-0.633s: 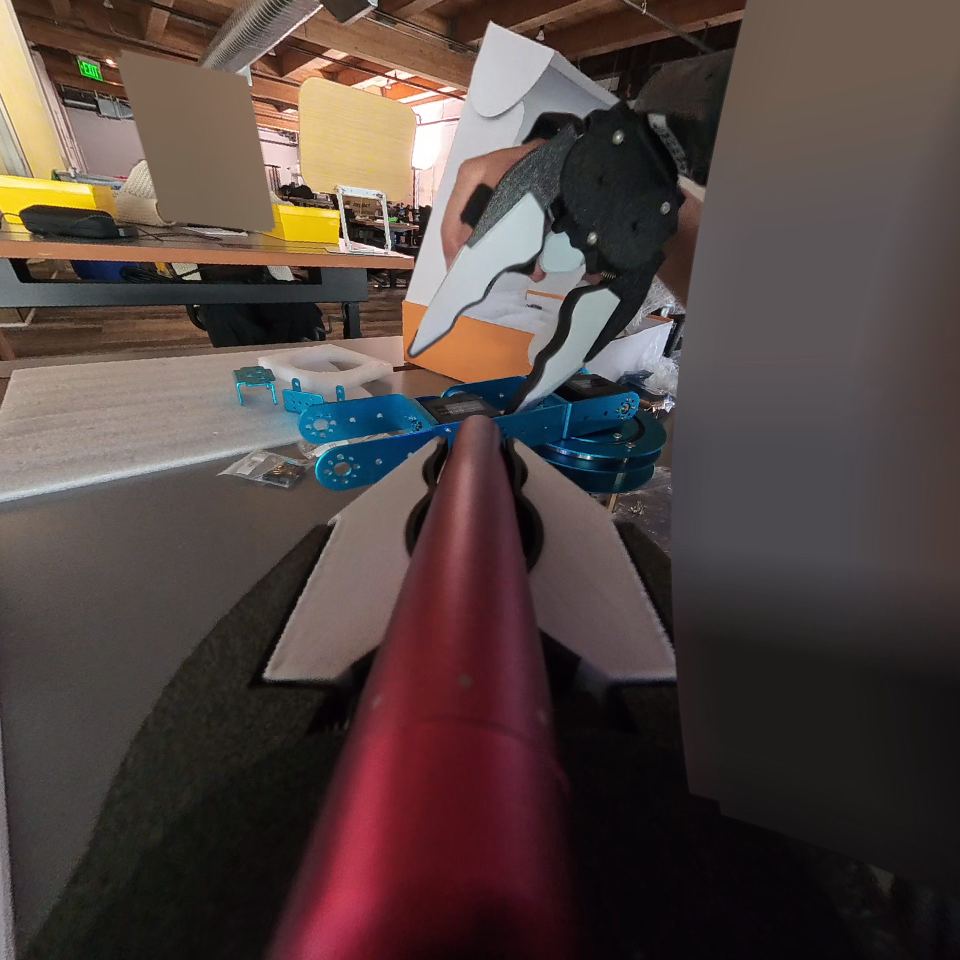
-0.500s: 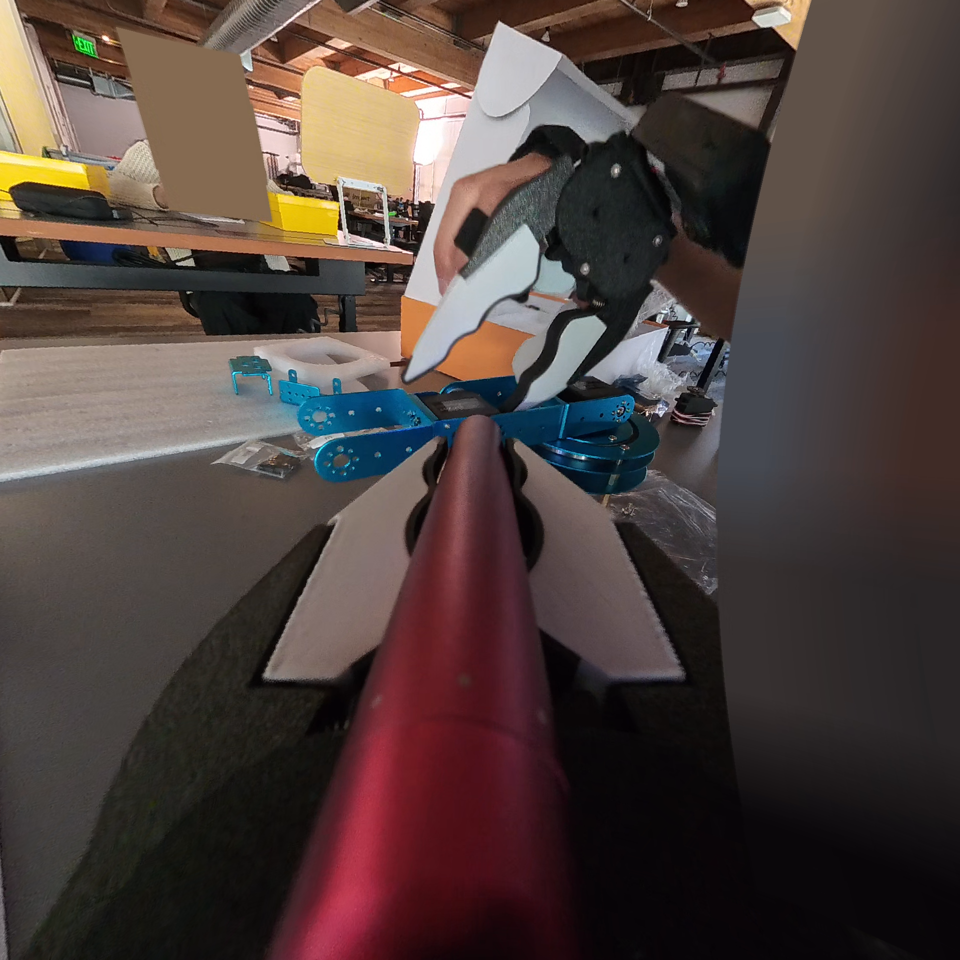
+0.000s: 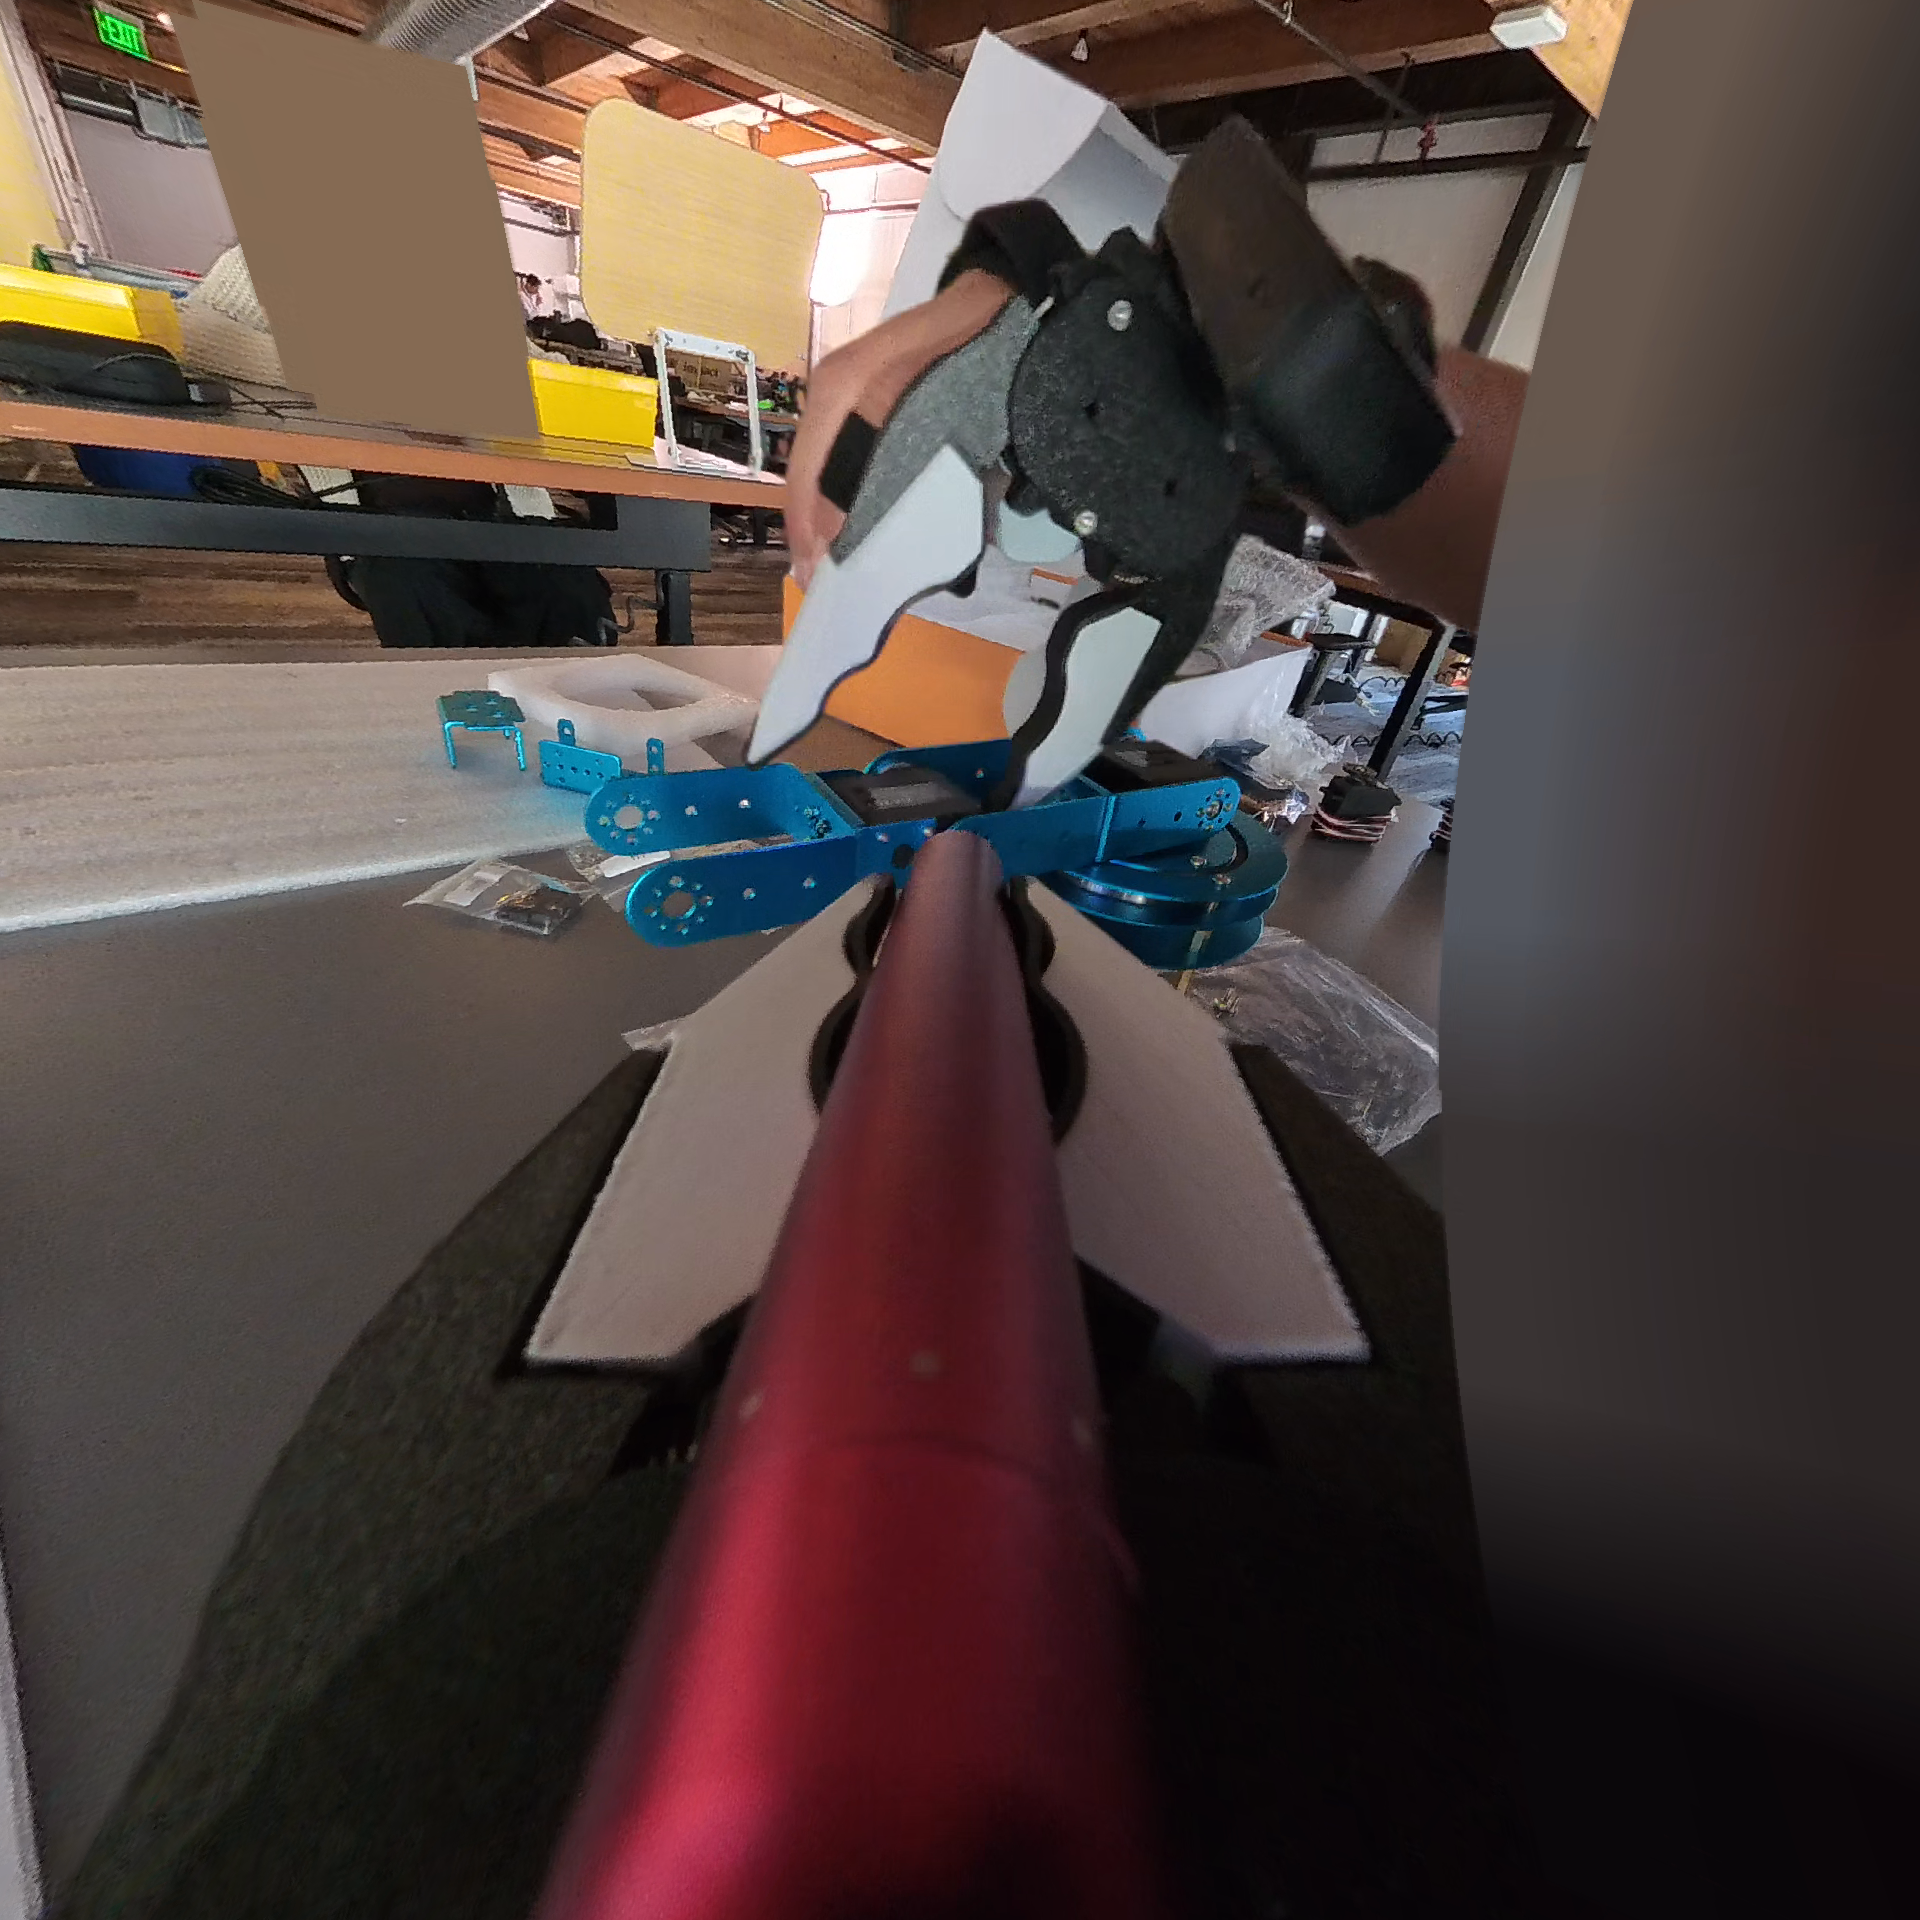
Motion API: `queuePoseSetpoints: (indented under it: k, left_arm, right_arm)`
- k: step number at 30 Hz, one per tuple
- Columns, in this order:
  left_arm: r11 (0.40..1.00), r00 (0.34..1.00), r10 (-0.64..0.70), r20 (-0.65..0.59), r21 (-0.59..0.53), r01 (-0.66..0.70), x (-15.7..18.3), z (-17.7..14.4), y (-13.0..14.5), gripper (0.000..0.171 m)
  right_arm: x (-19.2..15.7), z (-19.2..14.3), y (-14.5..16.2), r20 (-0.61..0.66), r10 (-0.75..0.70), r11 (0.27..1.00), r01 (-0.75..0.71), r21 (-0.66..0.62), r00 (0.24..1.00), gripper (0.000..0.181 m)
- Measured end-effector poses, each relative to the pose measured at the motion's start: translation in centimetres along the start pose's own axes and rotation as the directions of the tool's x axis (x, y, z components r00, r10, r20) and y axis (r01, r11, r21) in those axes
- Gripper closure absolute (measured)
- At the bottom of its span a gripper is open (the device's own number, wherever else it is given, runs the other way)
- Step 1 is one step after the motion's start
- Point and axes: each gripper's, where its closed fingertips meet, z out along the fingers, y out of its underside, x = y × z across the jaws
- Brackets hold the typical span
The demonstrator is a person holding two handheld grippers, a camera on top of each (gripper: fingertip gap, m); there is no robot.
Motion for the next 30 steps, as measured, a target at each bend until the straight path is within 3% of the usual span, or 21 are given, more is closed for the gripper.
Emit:
queuePoseSetpoints:
  k: [4, 7, 20, 25, 30]
  left_arm:
    - [1.0, 1.0, 0.004, -0.012, 0.003, -0.004, 0.3, 0.2, -0.2, 0.15]
    - [1.0, 1.0, -0.005, -0.007, -0.016, 0.005, 0.3, 0.4, 0.2, 0.15]
    - [0.997, 0.997, -0.07, 0.032, -0.017, 0.071, 1.3, 1.2, 1.0, 0.15]
    - [0.998, 0.996, -0.066, 0.059, -0.018, 0.067, 1.5, 1.4, 1.1, 0.15]
    - [0.996, 0.991, -0.092, 0.095, 0.005, 0.092, 1.2, 0.1, 1.0, 0.15]
  right_arm:
    - [-0.1, 0.8, 0.0, 0.062, -0.012, 1.0, 0.013, -0.008, 0.998, 0.1]
    - [-0.3, 1.1, -0.4, 0.092, -0.029, 1.0, 0.029, 0.01, 0.995, 0.117]
    - [-0.7, 0.6, -1.1, 0.087, -0.128, 0.986, 0.117, 0.122, 0.988, 0.12]
    - [-0.5, 0.6, -0.8, 0.085, -0.093, 0.989, 0.083, 0.119, 0.992, 0.121]
    - [0.2, 0.8, 0.4, 0.07, 0.046, 0.996, -0.052, 0.077, 0.996, 0.119]
